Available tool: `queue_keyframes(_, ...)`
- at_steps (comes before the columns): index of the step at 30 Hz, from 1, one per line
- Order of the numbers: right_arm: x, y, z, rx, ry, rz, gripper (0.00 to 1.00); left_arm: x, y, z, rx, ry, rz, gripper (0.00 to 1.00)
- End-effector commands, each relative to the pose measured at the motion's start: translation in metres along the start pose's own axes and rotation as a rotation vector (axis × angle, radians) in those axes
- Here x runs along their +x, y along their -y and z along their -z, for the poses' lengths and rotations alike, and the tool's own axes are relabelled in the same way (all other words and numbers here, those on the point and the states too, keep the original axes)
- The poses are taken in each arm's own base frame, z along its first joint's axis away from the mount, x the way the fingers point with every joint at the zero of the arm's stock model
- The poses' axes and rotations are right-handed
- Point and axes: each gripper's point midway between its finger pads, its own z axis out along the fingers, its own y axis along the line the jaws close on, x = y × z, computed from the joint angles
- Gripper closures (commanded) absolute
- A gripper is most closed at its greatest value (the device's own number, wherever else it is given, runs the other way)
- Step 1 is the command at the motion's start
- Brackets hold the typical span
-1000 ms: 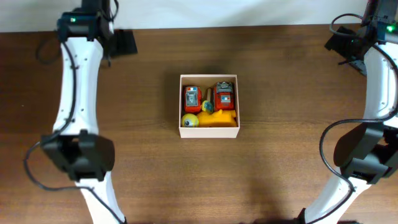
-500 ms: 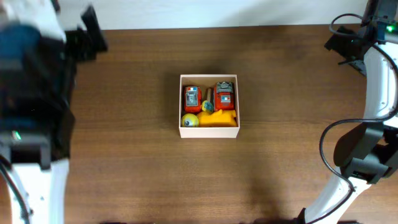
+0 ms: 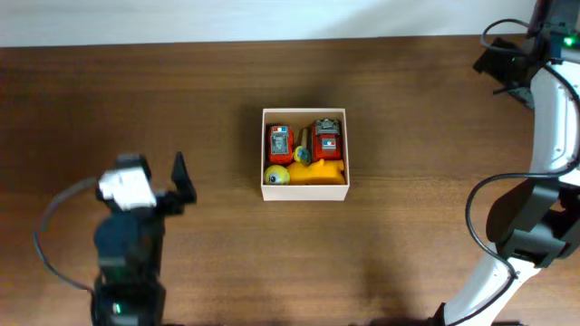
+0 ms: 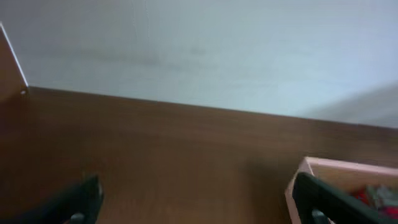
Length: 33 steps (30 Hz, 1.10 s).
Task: Pack container
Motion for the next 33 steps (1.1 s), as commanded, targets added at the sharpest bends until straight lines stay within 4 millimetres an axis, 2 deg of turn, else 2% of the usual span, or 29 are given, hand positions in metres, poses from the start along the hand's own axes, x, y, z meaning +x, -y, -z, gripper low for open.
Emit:
queue_keyframes(1, 0.000, -0.001, 0.000, -0.001, 0.000, -0.011, 0.01, 0.025, -0.004, 0.021, 0.012, 0.044, -0.011, 0.01)
queue_keyframes(6, 0.000, -0.001, 0.000, -0.001, 0.000, -0.011, 0.01, 0.053, -0.008, 0.035, 0.012, 0.076, -0.008, 0.01)
queue_keyframes(19, 0.000, -0.001, 0.000, -0.001, 0.000, -0.011, 0.01, 0.098, -0.012, 0.044, 0.019, 0.017, 0.013, 0.01)
queue_keyframes(33, 0.000, -0.001, 0.000, -0.001, 0.000, -0.011, 0.01, 0.100, -0.009, 0.045, 0.033, 0.017, 0.005, 0.01)
